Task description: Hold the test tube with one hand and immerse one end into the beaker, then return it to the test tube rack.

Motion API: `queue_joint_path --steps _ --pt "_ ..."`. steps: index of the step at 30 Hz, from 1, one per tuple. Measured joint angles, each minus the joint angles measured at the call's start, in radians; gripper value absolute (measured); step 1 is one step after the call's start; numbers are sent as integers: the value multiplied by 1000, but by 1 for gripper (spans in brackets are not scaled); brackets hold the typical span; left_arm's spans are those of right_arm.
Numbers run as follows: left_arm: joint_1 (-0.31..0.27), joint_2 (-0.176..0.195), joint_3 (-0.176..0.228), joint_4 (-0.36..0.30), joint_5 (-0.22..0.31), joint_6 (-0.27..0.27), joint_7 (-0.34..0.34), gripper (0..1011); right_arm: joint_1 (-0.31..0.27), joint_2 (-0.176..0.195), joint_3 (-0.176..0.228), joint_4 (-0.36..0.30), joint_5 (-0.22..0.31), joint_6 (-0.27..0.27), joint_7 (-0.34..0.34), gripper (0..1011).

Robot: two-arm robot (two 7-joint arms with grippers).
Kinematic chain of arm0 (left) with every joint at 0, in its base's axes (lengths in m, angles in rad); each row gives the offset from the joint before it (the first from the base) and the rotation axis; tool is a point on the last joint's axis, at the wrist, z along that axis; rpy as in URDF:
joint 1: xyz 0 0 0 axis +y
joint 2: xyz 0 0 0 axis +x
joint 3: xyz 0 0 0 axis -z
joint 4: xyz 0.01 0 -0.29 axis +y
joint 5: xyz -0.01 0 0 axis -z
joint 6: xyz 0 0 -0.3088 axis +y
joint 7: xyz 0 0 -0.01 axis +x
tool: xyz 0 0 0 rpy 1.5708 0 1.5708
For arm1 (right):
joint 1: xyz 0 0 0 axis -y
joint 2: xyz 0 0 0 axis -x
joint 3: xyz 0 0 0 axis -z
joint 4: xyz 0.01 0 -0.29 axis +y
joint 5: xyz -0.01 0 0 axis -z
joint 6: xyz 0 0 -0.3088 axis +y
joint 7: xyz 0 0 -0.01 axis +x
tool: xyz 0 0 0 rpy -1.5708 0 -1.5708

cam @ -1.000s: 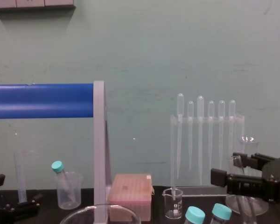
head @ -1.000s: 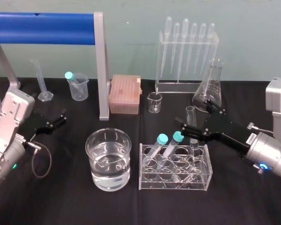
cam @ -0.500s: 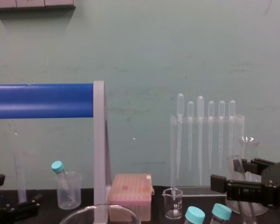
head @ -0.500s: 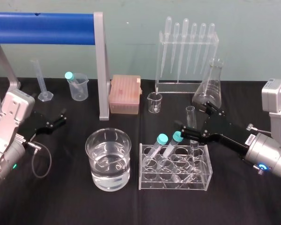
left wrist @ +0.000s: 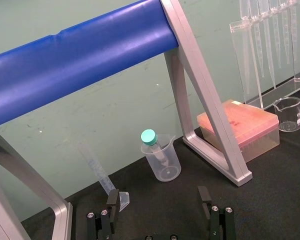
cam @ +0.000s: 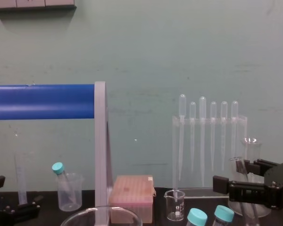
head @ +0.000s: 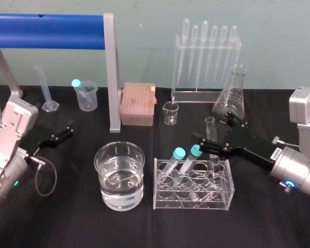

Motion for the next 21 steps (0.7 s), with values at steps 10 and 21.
queue_joint_path --steps 10,21 --pt "0 0 0 0 0 0 0 1000 0 0 0 -1 1 -1 0 803" --pt "0 0 0 0 0 0 0 1000 0 0 0 -1 2 -1 0 466"
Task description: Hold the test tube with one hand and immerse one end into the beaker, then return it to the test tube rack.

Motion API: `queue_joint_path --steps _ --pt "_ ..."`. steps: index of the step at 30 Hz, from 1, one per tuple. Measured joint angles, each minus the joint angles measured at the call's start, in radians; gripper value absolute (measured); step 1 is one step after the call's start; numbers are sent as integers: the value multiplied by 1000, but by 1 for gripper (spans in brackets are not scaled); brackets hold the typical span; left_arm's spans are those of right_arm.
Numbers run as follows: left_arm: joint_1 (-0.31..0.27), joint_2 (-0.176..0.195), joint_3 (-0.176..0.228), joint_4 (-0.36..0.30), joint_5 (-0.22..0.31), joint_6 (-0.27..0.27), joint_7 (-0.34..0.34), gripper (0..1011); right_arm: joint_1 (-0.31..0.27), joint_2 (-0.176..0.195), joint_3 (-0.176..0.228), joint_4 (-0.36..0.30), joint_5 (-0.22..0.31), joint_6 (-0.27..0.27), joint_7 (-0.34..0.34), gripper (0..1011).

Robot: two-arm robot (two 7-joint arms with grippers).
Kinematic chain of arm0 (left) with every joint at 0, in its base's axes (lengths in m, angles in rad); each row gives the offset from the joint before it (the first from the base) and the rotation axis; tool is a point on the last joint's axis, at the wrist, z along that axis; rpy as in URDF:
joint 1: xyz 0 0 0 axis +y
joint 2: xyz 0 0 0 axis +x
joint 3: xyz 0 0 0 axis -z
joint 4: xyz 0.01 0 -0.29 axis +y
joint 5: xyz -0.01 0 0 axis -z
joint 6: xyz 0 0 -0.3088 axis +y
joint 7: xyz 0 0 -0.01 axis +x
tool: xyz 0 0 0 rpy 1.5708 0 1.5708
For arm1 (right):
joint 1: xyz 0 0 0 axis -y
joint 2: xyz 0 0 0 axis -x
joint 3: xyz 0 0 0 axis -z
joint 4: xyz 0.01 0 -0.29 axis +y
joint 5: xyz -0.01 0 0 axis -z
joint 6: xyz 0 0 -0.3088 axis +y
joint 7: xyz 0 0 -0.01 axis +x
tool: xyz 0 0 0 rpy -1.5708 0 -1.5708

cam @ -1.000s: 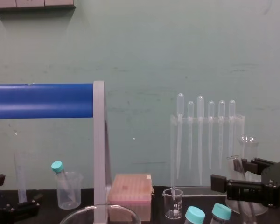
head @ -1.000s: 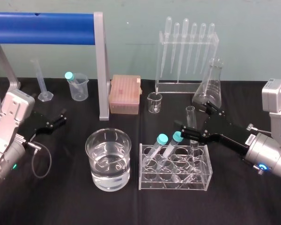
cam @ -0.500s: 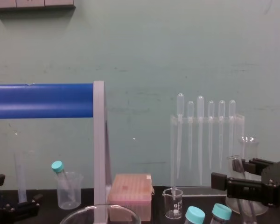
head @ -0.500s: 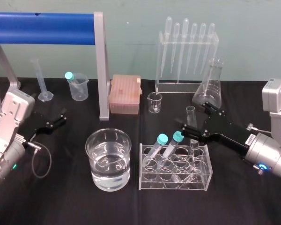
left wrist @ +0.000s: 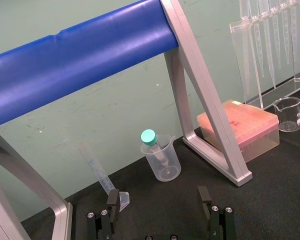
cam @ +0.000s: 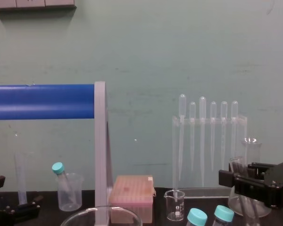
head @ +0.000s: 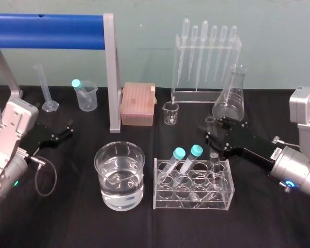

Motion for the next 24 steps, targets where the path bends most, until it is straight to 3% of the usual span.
queue_joint_path --steps 6,8,24 --pt "0 0 0 0 0 0 0 1000 0 0 0 0 0 0 0 255" --pt "0 0 0 0 0 0 0 1000 0 0 0 0 1 0 0 231" --pt "0 0 0 0 0 0 0 1000 0 -2 5 1 17 4 7 226"
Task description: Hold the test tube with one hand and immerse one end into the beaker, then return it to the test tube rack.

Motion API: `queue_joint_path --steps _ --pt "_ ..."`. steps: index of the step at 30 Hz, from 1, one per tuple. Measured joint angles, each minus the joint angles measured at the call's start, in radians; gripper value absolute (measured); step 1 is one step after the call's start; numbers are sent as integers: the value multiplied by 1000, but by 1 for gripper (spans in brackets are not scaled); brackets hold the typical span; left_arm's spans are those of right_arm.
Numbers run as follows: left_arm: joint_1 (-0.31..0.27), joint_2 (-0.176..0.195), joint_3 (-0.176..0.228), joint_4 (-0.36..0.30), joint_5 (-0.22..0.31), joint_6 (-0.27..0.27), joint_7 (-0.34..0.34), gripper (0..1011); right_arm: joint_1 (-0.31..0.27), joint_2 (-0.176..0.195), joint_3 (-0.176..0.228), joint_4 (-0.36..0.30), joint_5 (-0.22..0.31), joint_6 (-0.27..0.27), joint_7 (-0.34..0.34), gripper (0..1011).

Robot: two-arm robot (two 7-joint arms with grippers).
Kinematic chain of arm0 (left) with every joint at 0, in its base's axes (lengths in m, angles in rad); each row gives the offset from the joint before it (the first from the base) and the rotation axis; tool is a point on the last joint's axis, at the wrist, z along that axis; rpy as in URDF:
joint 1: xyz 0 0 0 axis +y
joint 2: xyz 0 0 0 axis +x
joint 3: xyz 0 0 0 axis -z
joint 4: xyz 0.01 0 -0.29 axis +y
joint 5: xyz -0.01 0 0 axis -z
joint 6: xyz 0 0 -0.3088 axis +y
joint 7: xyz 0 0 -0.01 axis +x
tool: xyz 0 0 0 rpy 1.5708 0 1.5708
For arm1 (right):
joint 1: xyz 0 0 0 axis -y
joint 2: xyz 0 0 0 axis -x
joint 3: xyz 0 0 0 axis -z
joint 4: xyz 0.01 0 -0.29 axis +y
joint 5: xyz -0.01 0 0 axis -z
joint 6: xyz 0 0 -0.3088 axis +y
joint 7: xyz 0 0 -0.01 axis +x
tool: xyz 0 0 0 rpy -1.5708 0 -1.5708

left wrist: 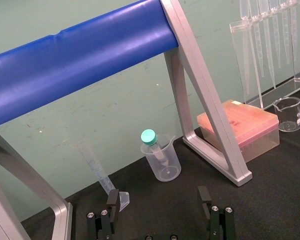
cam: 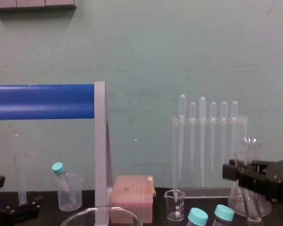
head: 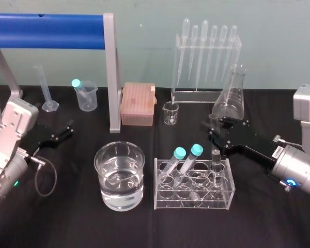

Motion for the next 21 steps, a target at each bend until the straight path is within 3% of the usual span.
queue_joint_path --steps 10,17,21 --pt "0 0 0 0 0 0 0 1000 -4 -2 40 -32 95 -6 32 226" --pt "0 0 0 0 0 0 0 1000 3 -2 64 -57 124 -54 43 226" --pt "0 0 0 0 0 0 0 1000 28 -20 73 -42 134 -100 61 226"
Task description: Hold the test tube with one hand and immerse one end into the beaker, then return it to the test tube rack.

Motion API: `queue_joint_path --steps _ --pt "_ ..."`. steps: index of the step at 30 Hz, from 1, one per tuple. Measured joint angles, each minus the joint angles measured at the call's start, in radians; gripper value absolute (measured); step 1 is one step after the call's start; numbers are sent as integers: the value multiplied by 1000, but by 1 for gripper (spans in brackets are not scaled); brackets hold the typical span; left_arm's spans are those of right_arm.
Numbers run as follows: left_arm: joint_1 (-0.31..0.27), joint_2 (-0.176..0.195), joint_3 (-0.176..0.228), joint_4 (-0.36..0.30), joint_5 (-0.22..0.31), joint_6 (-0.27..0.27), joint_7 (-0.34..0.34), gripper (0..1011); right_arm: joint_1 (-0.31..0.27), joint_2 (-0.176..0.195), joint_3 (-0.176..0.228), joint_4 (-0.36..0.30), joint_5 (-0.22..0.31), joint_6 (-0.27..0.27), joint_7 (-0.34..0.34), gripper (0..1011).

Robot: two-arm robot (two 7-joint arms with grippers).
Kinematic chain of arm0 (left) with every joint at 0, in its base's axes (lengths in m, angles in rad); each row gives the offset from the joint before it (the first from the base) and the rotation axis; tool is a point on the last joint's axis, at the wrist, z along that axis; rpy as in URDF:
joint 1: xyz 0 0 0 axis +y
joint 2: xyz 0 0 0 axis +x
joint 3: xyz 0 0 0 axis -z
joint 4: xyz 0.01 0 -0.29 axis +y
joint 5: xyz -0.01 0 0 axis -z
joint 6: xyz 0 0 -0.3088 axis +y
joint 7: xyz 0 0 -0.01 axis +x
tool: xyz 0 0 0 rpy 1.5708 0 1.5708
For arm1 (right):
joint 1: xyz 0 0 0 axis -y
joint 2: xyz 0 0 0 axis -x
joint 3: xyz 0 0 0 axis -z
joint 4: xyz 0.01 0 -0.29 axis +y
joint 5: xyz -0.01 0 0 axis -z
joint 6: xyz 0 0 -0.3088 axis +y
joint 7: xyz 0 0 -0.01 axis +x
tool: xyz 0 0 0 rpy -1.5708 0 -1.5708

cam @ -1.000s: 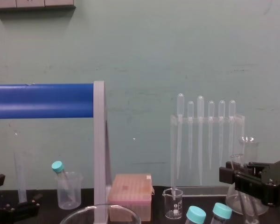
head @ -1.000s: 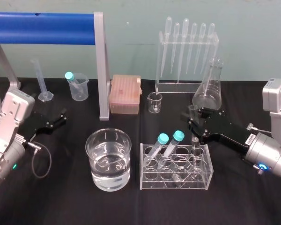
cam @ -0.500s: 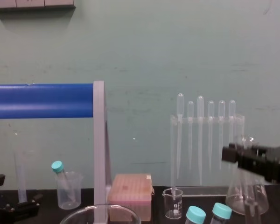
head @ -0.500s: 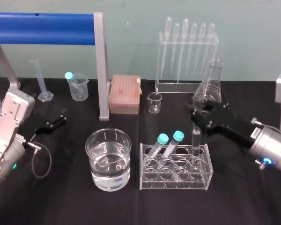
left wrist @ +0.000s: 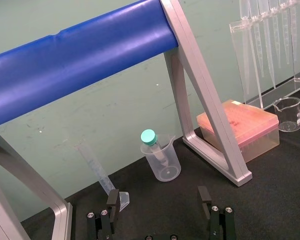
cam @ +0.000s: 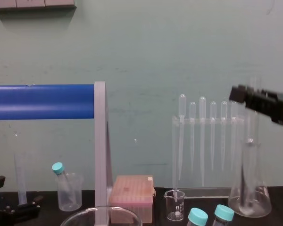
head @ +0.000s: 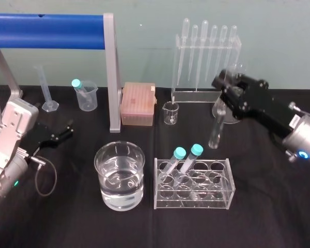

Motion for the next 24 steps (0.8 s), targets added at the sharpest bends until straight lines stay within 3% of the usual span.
queue_joint_path --steps 4,13,24 --pt "0 0 0 0 0 0 0 1000 53 -43 -9 69 19 -48 44 226" --pt "0 0 0 0 0 0 0 1000 144 -107 -64 218 4 -75 93 226" --pt "0 0 0 0 0 0 0 1000 144 -107 -64 217 3 -75 94 226"
